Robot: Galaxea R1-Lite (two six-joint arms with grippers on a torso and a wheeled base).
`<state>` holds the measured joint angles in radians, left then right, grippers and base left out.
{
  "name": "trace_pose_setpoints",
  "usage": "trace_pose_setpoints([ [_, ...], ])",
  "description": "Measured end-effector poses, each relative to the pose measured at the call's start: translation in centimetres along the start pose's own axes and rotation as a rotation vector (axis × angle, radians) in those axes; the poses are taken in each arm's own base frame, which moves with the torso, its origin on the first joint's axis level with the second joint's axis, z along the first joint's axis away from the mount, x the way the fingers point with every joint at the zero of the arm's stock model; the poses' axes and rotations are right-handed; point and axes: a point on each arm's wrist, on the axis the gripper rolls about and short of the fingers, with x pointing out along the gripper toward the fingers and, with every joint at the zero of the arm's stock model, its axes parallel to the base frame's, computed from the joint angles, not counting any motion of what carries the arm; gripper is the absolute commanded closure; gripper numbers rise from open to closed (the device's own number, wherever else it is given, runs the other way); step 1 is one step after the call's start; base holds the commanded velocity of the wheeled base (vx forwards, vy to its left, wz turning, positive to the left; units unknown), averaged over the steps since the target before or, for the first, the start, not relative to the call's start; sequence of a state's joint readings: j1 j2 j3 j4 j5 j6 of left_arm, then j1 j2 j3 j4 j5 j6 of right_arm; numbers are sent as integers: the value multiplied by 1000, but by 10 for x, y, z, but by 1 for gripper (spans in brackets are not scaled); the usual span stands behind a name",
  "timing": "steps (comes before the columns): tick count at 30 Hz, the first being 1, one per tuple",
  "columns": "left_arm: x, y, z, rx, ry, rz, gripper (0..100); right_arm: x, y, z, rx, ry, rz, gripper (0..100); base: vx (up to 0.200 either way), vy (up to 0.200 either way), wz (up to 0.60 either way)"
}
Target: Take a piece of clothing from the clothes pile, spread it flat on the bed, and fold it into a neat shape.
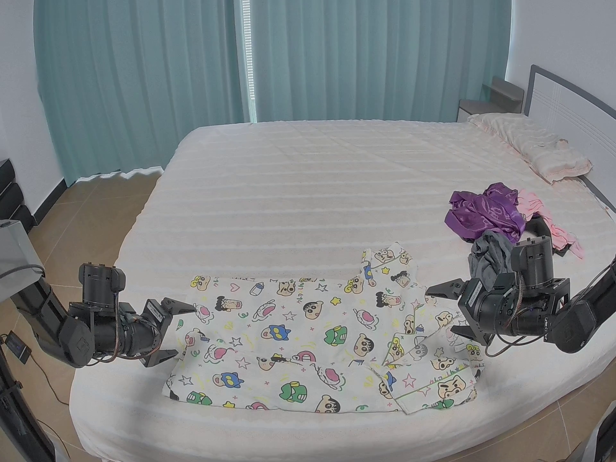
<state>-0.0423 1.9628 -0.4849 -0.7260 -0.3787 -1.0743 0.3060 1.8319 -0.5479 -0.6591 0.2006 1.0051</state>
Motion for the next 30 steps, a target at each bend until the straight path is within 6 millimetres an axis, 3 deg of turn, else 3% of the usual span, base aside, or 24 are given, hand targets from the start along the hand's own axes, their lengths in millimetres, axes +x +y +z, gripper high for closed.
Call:
trace_pose_setpoints([
  [7, 0, 0, 0, -4, 1, 2, 0, 0, 1, -1, -1, 1, 2, 0, 0, 0, 0],
  [13, 1, 0, -1, -2, 3, 2, 0, 0, 1, -1, -2, 2, 2, 0, 0, -200, 0],
  [30, 3, 0, -3, 9, 8, 5, 0, 0, 0, -1, -3, 4, 1, 0, 0, 0, 0],
])
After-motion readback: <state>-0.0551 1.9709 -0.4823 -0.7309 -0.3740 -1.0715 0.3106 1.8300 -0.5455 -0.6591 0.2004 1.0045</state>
